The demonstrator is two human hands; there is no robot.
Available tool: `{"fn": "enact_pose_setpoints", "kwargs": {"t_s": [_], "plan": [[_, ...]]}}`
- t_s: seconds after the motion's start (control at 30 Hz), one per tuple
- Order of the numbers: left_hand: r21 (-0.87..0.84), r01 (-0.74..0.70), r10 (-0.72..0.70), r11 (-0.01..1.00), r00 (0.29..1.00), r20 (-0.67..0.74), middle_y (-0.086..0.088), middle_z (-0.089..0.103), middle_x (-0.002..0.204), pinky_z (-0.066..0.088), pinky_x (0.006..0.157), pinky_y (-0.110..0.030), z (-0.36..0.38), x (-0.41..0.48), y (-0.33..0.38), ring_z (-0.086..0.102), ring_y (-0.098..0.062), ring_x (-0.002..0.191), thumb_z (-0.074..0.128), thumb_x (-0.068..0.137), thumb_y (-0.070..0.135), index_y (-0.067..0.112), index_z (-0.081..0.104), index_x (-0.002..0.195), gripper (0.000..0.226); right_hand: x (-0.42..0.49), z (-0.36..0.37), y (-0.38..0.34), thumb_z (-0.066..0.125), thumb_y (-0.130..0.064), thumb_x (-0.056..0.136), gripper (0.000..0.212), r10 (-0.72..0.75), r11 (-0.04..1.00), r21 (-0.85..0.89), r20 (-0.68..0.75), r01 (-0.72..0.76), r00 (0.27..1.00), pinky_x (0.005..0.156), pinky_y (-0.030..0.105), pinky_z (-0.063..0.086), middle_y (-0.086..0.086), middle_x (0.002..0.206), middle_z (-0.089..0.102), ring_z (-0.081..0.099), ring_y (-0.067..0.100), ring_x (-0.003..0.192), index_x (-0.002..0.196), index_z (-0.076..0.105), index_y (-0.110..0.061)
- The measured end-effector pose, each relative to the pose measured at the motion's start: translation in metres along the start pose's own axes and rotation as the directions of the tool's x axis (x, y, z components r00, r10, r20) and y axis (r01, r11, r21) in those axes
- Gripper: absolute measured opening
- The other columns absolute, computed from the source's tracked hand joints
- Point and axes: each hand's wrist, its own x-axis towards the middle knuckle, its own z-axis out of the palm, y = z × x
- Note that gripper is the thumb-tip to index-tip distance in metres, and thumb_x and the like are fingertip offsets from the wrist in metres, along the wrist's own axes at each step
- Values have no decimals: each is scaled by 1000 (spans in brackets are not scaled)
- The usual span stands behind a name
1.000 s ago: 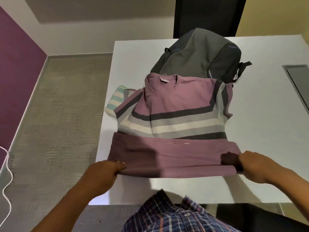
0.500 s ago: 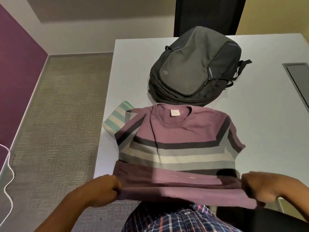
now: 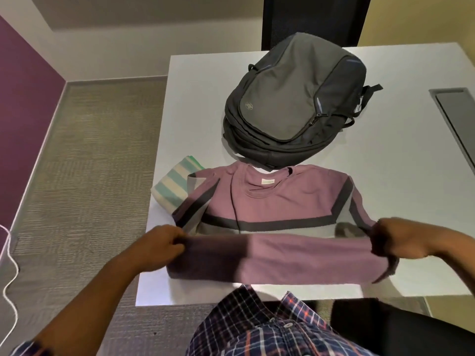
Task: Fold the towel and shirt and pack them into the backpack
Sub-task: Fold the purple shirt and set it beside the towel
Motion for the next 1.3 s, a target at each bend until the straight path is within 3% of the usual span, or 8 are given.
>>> {"fn": "enact_pose_setpoints", "kwargs": {"t_s": [0.23,0.37,0.5,0.67,0.77,0.97,1.13,1.3], "plan": [[-34,-46,31,998,936,-352,-2,65,88,43,67,-27,-44,40,9,61,-21,84,61,83,7,19,68,95,19,28,-62,10,67,-8,79,28,-4,999,-43,-331,-11,944,57,25,38,-5,69,61,58,22,72,63,54,-28],[-162,-108,7,981,849,-528,-5,67,101,47,77,-30,-58,74,12,62,-29,97,53,88,17,20,65,102,19,62,-87,15,61,-2,80,26,45,999,19,-571,-42,820,79,35,47,16,103,71,62,37,94,102,70,-12],[22,-44,44,999,606,-794,-12,58,127,47,94,-43,-37,93,17,55,-33,113,61,88,20,11,56,126,39,88,-66,2,62,-24,90,45,144,981,193,-742,2,654,95,46,48,16,134,59,56,40,118,134,54,-13],[93,-69,113,993,770,-627,-11,52,139,43,104,-47,29,100,18,49,-32,127,64,89,34,12,45,135,55,118,-3,-24,55,-45,89,65,11,992,95,-717,81,697,108,53,40,18,149,40,40,39,134,142,39,-10],[-141,-21,-86,990,700,-709,-10,51,140,40,107,-47,62,92,17,45,-29,131,68,86,35,11,48,134,58,128,30,-33,47,-54,94,76,10,998,49,-634,28,774,118,54,24,12,163,17,16,36,149,154,20,-14],[-674,92,-563,733,638,-525,-10,49,130,51,92,-48,89,76,19,55,-33,113,79,77,36,13,47,132,69,133,89,-27,-20,-80,71,99,35,994,-74,-453,-77,891,120,51,7,8,164,-15,-8,32,151,154,-19,-25],[-845,86,-652,529,678,-339,-11,57,129,49,92,-40,87,79,22,58,-33,111,85,71,32,8,41,133,79,124,116,-24,-8,-77,78,89,43,996,-55,-431,-73,901,120,52,4,7,162,-22,-12,32,151,149,-27,-28],[-936,102,-545,337,832,-106,-8,63,120,51,85,-38,82,75,20,59,-28,101,76,79,18,15,56,119,45,110,137,-15,-12,-80,76,90,37,993,-86,-410,-79,912,120,50,3,5,158,-28,-20,28,148,150,-26,-30]]}}
